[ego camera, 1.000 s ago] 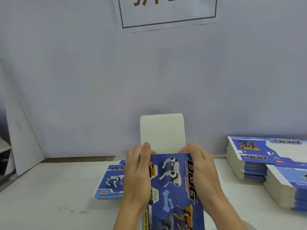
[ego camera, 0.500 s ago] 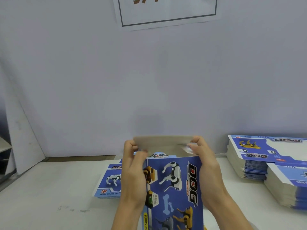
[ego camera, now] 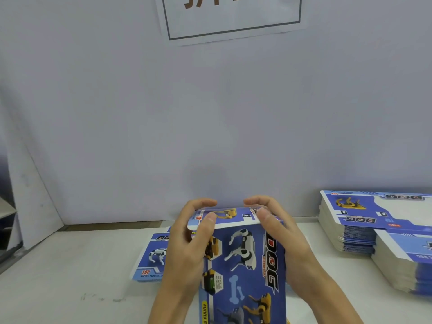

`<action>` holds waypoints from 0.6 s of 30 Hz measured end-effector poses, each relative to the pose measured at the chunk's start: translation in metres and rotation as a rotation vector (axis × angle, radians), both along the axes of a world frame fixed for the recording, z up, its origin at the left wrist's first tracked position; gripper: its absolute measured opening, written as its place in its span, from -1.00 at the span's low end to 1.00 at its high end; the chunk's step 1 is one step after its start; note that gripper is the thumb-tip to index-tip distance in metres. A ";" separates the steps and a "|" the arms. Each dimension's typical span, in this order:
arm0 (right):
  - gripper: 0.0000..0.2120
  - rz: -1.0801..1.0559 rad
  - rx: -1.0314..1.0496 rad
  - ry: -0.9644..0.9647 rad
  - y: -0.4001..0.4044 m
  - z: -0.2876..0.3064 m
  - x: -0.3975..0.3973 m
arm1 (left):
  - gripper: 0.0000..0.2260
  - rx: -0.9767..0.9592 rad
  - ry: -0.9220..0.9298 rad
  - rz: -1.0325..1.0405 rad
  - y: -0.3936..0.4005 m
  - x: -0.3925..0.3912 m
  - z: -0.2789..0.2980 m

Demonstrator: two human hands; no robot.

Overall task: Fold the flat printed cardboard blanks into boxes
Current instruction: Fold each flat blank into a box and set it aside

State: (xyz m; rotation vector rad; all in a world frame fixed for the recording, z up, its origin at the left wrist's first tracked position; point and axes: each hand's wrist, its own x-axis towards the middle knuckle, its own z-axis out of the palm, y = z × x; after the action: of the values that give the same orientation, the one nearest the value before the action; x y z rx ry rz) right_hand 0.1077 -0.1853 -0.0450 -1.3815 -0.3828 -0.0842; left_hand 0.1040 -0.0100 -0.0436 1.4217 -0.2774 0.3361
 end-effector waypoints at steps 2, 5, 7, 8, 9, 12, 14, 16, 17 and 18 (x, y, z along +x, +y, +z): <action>-0.49 -0.020 -0.025 -0.004 -0.001 0.001 0.000 | -0.69 0.023 -0.007 0.005 0.001 -0.001 0.002; -0.58 -0.060 -0.009 -0.026 -0.002 0.002 -0.004 | -0.62 0.053 -0.037 0.010 0.003 -0.003 0.004; -0.66 -0.080 0.001 -0.033 -0.002 0.002 -0.005 | -0.60 0.077 -0.070 0.025 0.003 -0.005 0.005; -0.71 -0.081 0.011 -0.040 -0.002 0.002 -0.005 | -0.62 0.094 -0.084 0.033 0.003 -0.005 0.005; -0.74 -0.087 0.015 -0.045 -0.002 0.002 -0.005 | -0.67 0.116 -0.101 0.043 0.002 -0.005 0.006; -0.76 -0.124 -0.011 -0.057 -0.002 0.003 -0.005 | -0.73 0.161 -0.169 0.097 -0.002 -0.005 0.006; -0.73 -0.110 -0.015 -0.058 -0.003 0.002 -0.005 | -0.71 0.138 -0.176 0.118 -0.005 -0.004 0.007; -0.58 -0.043 -0.016 -0.052 -0.004 0.003 -0.006 | -0.70 0.103 -0.153 0.113 -0.007 -0.003 0.006; -0.46 0.001 -0.028 -0.042 -0.005 0.003 -0.006 | -0.70 0.082 -0.131 0.106 -0.007 -0.002 0.006; -0.37 0.019 -0.047 -0.032 -0.005 0.003 -0.007 | -0.66 0.062 -0.108 0.098 -0.008 -0.002 0.006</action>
State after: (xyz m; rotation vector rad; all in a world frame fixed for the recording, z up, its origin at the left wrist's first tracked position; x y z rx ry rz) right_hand 0.1011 -0.1904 -0.0423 -1.4240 -0.4269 -0.0826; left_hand 0.1019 -0.0175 -0.0372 1.4831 -0.3092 0.4888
